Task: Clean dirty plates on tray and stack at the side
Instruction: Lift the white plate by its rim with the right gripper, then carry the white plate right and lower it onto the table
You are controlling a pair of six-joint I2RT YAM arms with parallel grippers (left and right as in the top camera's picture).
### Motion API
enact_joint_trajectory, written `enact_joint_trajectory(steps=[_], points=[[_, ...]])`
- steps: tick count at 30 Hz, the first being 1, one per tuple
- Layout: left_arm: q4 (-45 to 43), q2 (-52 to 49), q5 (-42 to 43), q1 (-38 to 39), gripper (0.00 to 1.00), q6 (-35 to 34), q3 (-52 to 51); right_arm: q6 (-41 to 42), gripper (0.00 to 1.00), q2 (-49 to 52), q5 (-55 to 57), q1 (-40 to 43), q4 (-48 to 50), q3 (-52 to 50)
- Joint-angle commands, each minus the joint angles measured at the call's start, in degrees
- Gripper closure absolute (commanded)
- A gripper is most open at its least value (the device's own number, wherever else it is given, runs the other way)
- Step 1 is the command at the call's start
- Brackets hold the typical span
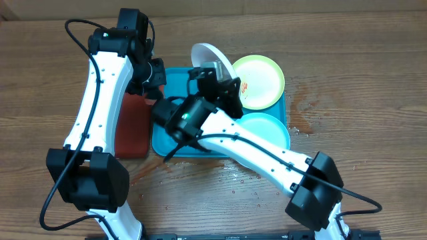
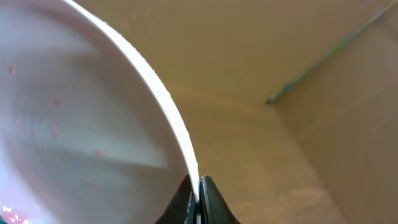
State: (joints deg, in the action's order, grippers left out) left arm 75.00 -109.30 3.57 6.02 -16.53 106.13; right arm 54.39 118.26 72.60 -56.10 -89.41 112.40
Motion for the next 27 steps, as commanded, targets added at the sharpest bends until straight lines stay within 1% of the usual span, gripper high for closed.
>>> enact_joint_trajectory(steps=[1, 3, 5, 7, 11, 12, 13, 16, 20, 27], points=[[-0.28, 0.63, -1.03, 0.55, 0.96, -0.83, 1.6, -7.85, 0.96, -1.64, -21.77, 4.79, 2.38, 1.68], [-0.59, 0.63, -1.05, 0.74, 0.96, -0.83, 1.6, -13.14, 0.96, -1.66, -31.3, 7.54, 4.13, 1.68], [-0.87, 0.63, -1.03, 0.87, 0.96, -0.83, 1.6, -16.33, 0.96, -1.88, -38.16, 10.47, 5.51, 1.68], [-0.7, 0.63, -1.03, 0.87, 0.96, -0.83, 1.6, -21.88, 0.96, -2.8, -47.52, 15.23, 8.22, 1.68], [-0.83, 0.61, -1.05, 0.87, 0.96, -0.83, 1.6, -29.51, 0.96, -5.05, -62.58, 23.43, 11.34, 1.68], [-0.85, 0.61, -1.05, 0.87, 0.96, -0.83, 1.6, -30.86, 0.96, -5.62, -65.9, 25.9, 11.74, 1.68], [-0.92, 0.61, -1.11, 0.87, 0.96, -0.83, 1.6, -32.68, 0.96, -6.51, -71.12, 30.42, 11.74, 1.68], [-1.03, 0.61, -1.22, 0.87, 0.96, -0.83, 1.6, -35.08, 0.96, -7.69, -79.65, 39.91, 10.32, 1.68], [-1.68, 0.55, -1.22, 0.87, 0.96, -0.83, 1.6, -36.26, 0.96, -7.91, -85.29, 52.74, 7.37, 1.68], [-1.99, 0.55, -1.22, 1.2, 0.96, -0.83, 1.6, -37.97, 0.96, -7.89, -85.55, 72.11, 5.92, 1.16]])
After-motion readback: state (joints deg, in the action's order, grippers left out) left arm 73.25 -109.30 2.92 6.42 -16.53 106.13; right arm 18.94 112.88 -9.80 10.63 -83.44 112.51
